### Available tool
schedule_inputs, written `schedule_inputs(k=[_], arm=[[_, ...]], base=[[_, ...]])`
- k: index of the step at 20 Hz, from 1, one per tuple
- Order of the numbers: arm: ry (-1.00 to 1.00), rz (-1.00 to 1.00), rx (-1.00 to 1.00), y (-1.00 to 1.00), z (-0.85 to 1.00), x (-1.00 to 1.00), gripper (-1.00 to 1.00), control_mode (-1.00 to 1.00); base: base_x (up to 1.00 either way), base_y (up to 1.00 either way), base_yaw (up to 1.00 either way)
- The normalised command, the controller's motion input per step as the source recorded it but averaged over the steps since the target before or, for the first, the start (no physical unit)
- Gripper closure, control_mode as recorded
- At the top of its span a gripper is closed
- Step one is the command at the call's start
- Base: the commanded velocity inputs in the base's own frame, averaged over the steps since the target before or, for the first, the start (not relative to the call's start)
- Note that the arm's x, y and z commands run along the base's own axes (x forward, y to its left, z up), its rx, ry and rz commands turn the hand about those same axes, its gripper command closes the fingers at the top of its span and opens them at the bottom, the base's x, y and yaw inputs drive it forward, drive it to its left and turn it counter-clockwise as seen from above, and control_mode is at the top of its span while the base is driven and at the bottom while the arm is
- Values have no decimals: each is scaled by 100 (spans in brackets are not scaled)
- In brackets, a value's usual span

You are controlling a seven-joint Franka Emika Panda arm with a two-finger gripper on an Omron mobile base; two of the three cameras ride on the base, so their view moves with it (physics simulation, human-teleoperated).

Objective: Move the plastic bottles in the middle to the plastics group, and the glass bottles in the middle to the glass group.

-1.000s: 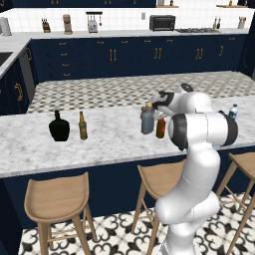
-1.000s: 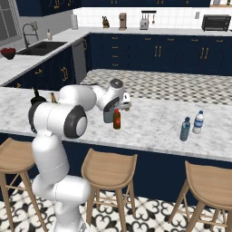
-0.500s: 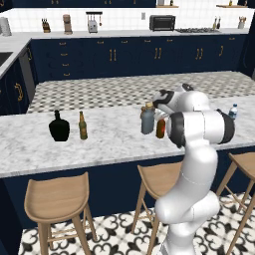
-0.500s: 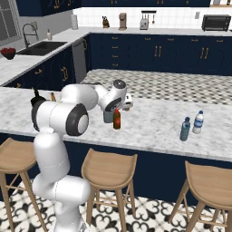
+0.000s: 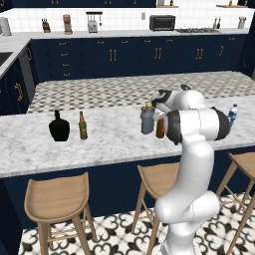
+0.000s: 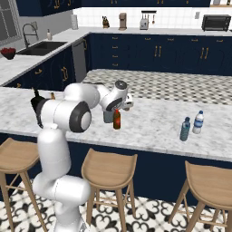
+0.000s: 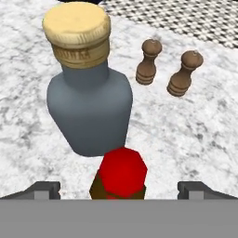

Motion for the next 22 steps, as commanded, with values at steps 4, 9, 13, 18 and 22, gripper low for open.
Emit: schedule_inputs(k=[4, 9, 13, 18, 22], arm=[[0, 3, 0, 0, -11, 15, -100, -100], [0, 2, 0, 0, -6, 3, -100, -100], [0, 0, 0, 0, -6, 0, -100, -100], [0, 1, 1, 0, -13, -1, -100, -100], [0, 3, 7, 4, -22, 0, -100, -100]], base=[[0, 0, 0], [0, 0, 0], [0, 0, 0], [0, 0, 0], [0, 0, 0]])
